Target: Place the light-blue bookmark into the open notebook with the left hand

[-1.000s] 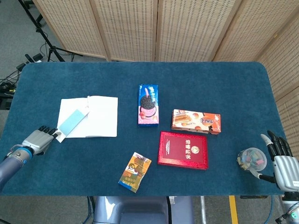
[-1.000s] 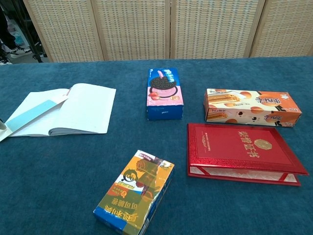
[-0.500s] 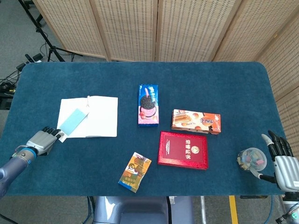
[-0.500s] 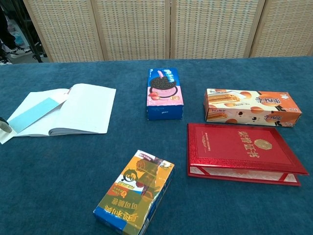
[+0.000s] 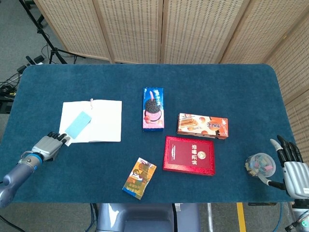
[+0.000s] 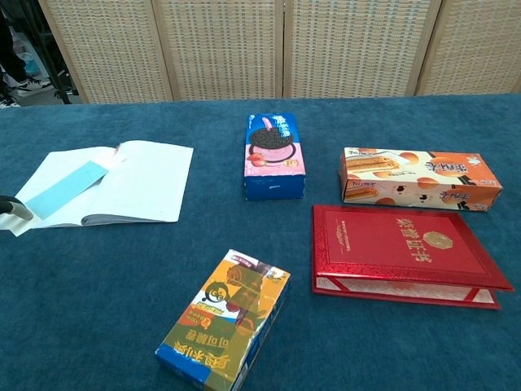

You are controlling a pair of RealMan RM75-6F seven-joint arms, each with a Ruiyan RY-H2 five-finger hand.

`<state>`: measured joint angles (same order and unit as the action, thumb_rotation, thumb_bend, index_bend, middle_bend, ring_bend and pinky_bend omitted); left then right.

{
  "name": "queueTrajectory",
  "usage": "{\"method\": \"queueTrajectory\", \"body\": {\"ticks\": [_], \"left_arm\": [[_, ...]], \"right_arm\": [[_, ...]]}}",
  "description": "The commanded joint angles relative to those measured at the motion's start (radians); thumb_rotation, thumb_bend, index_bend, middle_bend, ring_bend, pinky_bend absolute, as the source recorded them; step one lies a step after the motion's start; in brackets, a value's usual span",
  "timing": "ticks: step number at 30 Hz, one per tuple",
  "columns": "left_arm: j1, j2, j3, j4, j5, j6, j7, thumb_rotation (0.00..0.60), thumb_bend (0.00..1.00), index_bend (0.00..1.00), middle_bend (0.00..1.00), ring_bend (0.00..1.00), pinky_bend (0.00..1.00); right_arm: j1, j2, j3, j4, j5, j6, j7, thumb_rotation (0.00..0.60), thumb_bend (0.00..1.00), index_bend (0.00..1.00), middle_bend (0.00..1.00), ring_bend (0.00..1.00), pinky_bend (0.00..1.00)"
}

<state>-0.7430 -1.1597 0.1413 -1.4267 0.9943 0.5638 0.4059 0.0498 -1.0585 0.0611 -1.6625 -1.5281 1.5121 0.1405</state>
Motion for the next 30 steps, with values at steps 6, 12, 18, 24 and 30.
{"method": "queueTrajectory", "body": {"ticks": [6,12,18,24,30], "left_arm": [[-0.001,-0.009,-0.004,-0.014,-0.036,0.023,-0.007,0.6,0.76,0.0,0.0,0.0,0.0],[-0.001,-0.016,-0.008,-0.022,-0.063,0.034,-0.013,0.6,0.76,0.0,0.0,0.0,0.0],[-0.002,-0.026,-0.015,-0.043,-0.125,0.062,-0.016,0.6,0.76,0.0,0.0,0.0,0.0],[-0.016,-0.045,-0.01,-0.064,-0.207,0.095,0.023,0.6,0.75,0.0,0.0,0.0,0.0],[-0.035,-0.062,-0.006,-0.084,-0.271,0.101,0.042,0.6,0.75,0.0,0.0,0.0,0.0]], "right_arm": [[0.0,-0.001,-0.002,-0.002,-0.006,0.001,-0.003,0.6,0.0,0.0,0.0,0.0,0.0],[0.0,-0.001,-0.005,-0.004,-0.013,0.004,-0.005,0.6,0.0,0.0,0.0,0.0,0.0],[0.0,-0.001,-0.004,-0.004,-0.015,0.006,-0.005,0.6,0.0,0.0,0.0,0.0,0.0],[-0.003,0.001,-0.003,-0.004,-0.015,0.013,0.001,0.6,0.0,0.0,0.0,0.0,0.0],[-0.004,0.002,-0.003,-0.004,-0.018,0.015,0.003,0.6,0.0,0.0,0.0,0.0,0.0]]}}
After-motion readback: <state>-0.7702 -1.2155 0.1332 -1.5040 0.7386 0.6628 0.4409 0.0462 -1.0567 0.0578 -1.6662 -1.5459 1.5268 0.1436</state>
